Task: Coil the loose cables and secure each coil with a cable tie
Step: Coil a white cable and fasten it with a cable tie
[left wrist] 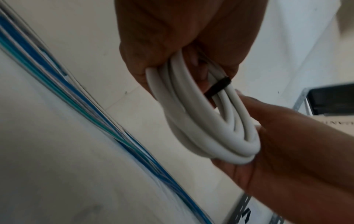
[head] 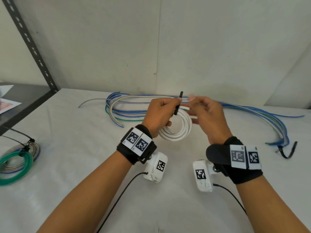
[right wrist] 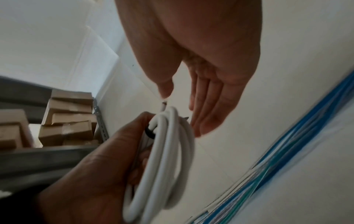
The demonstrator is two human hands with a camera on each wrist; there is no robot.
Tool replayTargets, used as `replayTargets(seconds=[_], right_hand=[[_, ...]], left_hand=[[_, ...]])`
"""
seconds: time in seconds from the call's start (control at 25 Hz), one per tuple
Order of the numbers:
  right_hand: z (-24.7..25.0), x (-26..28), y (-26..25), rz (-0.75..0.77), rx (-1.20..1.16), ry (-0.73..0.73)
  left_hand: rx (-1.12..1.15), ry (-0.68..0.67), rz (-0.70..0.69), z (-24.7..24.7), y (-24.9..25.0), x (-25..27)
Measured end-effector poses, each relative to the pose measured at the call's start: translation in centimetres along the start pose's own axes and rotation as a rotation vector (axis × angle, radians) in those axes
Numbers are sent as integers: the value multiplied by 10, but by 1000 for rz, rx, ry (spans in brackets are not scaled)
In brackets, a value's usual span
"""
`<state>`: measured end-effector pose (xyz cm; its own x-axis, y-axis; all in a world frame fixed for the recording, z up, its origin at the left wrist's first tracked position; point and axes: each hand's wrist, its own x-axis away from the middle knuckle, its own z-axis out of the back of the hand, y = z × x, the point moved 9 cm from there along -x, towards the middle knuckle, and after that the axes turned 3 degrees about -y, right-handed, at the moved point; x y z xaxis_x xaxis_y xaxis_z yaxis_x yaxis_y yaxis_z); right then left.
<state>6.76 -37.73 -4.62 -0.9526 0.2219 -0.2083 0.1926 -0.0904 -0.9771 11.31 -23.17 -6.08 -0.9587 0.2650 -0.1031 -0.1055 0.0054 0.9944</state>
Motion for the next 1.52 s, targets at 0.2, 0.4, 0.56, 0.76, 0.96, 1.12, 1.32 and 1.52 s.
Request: replayTargets(seconds=[0.2,0.4,0.56,0.76,0.96,1.12,1.32,1.52], right_hand=[[-8,6,-3,-137,-74,-135],[5,2,-12,-11,-30,-74],[3,5,-21,36,62,-140],[-40,26,-18,-13,138,-446],[-72,28,-32,53,172,-335],[-144,52,-44,47,208,-464],[-217,73,-56,104,355,-626],[-286,99,-18,-191,358,-884]], left_hand=[[15,-90,-98,-3,13,3],[-39,-213,-131,-24,20,13],[42,-196,-68,-20,22,15],[74,-63,-36,22,19,16],[-119,90,-34,96,14,62],[28,-38,16,127,20,111],[232,0,123,193,5,157],[249,43,227,263,-5,183]])
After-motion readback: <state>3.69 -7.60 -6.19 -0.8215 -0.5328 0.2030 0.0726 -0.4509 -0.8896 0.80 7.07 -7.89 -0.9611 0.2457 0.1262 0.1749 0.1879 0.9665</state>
